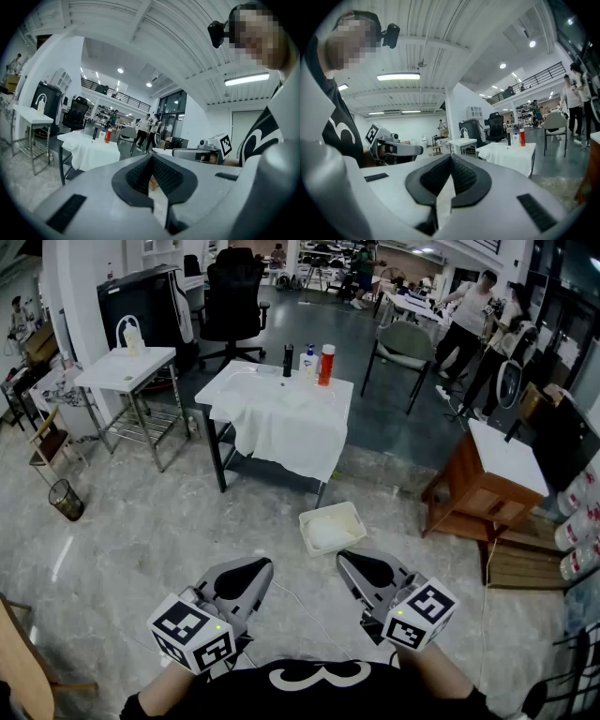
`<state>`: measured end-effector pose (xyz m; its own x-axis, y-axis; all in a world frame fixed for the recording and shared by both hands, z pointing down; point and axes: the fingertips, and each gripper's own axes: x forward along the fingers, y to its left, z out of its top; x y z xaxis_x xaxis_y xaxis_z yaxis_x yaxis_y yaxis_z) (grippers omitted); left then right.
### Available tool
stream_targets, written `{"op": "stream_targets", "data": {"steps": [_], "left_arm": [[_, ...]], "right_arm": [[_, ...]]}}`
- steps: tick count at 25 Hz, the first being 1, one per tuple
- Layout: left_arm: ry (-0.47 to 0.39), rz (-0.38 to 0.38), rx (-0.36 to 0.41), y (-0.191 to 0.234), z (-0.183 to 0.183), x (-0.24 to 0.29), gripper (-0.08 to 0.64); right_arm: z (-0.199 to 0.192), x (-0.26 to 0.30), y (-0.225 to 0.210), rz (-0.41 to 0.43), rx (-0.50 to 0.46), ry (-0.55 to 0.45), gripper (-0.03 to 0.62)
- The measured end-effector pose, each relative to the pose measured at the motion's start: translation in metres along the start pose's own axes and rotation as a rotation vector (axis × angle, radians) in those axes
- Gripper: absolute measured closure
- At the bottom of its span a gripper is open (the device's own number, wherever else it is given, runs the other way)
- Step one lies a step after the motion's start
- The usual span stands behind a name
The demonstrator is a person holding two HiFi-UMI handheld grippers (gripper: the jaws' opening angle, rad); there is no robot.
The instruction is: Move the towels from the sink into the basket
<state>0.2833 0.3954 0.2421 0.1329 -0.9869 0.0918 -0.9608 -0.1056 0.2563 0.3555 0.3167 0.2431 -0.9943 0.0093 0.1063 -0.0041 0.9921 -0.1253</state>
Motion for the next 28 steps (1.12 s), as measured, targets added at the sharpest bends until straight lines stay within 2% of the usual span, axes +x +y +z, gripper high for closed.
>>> {"op": "stream_targets", "data": {"steps": [8,15,20,21,28], "left_arm": [[-0.031,-0.014,0.035,-0.007,0.01,-0.028,0.555],[-0.04,-0.024,0.028,-0.008,0.008,-0.043,0.555],[-0.035,-0.018,0.02,-0.007,0.008,-0.045,0.555],[-0.036,-0.016,0.018,-0.006,0.007,-0.046,0.555],[-0.03,0.033,0.014,0.015,0.006,-0.051,0.555]], "right_arm": [[0.014,-0.006,0.026,-0.027,-0.044,-0.033,0.589],[0.023,-0.013,0.047,-0.004,-0.044,-0.067,0.589],[0.022,-0.018,0.044,-0.019,-0.049,-0.04,0.588],[0.021,-0.018,0.043,-0.026,-0.048,-0.037,0.579],[0.018,0.004,0.022,-0.076,-0.056,-0.049,0.367]]}}
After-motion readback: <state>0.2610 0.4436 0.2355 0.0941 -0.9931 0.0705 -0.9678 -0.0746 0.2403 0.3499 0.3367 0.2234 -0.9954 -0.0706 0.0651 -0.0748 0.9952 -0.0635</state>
